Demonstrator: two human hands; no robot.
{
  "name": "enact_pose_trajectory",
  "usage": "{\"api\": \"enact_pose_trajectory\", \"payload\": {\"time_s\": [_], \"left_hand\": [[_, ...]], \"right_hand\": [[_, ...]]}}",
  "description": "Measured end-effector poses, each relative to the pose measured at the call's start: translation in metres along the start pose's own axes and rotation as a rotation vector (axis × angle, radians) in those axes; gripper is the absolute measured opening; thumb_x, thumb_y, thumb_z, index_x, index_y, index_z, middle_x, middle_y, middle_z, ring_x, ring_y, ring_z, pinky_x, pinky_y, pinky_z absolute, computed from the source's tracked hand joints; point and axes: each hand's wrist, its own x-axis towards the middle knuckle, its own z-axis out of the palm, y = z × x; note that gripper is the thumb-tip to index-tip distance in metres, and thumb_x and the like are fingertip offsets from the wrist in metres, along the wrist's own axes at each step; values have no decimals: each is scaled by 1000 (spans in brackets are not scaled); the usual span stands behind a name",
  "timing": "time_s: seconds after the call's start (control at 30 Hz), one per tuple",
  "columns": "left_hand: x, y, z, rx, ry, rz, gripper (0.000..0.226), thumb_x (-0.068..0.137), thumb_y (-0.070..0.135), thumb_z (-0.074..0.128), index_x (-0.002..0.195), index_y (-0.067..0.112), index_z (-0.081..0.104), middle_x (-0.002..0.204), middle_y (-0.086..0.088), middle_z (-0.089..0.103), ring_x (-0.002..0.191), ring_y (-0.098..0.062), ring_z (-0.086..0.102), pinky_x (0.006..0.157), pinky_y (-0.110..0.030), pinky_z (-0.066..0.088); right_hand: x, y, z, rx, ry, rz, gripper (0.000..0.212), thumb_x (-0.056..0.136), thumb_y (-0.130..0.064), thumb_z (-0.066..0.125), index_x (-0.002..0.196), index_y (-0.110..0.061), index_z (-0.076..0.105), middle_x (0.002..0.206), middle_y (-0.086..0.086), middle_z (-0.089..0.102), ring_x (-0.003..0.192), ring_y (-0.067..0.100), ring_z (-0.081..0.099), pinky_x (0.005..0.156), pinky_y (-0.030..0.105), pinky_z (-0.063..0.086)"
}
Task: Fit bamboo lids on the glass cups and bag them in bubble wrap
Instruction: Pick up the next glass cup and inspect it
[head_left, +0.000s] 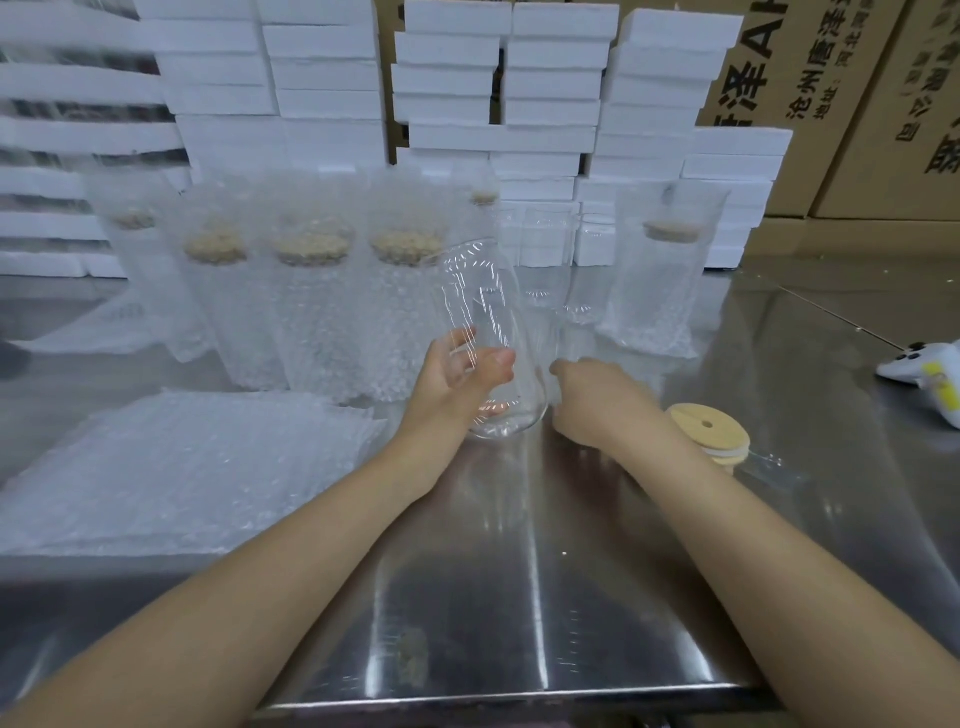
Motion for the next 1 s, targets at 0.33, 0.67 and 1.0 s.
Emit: {"api": "enact_pose_trajectory", "payload": {"time_s": [0.33, 0.67, 1.0], "left_hand": [[-1, -2, -7, 267, -25, 163, 80, 63, 1, 86, 125, 21, 39, 130, 14, 51, 122, 3, 49, 98, -24, 47], [-1, -5, -8, 431, 2, 242, 88, 57, 2, 87, 117, 41, 34, 124, 24, 45, 110, 22, 42, 83, 0, 36], [-4, -7, -7, 430, -73, 213, 83, 57, 8, 91, 121, 30, 43, 128, 21, 53, 121, 6, 48, 95, -10, 41]], "right_hand": [[21, 8, 13, 223, 85, 9, 33, 87, -29, 48, 116, -16, 59, 123, 12, 58, 117, 35, 49, 92, 37, 46], [28, 8, -15, 2133, 11, 106, 25, 94, -26, 43, 98, -8, 59, 96, 11, 65, 79, 29, 67, 107, 42, 40], [21, 6, -26, 2164, 136, -268, 23, 95, -28, 50, 110, -12, 54, 98, 2, 60, 89, 18, 58, 73, 26, 43]]}}
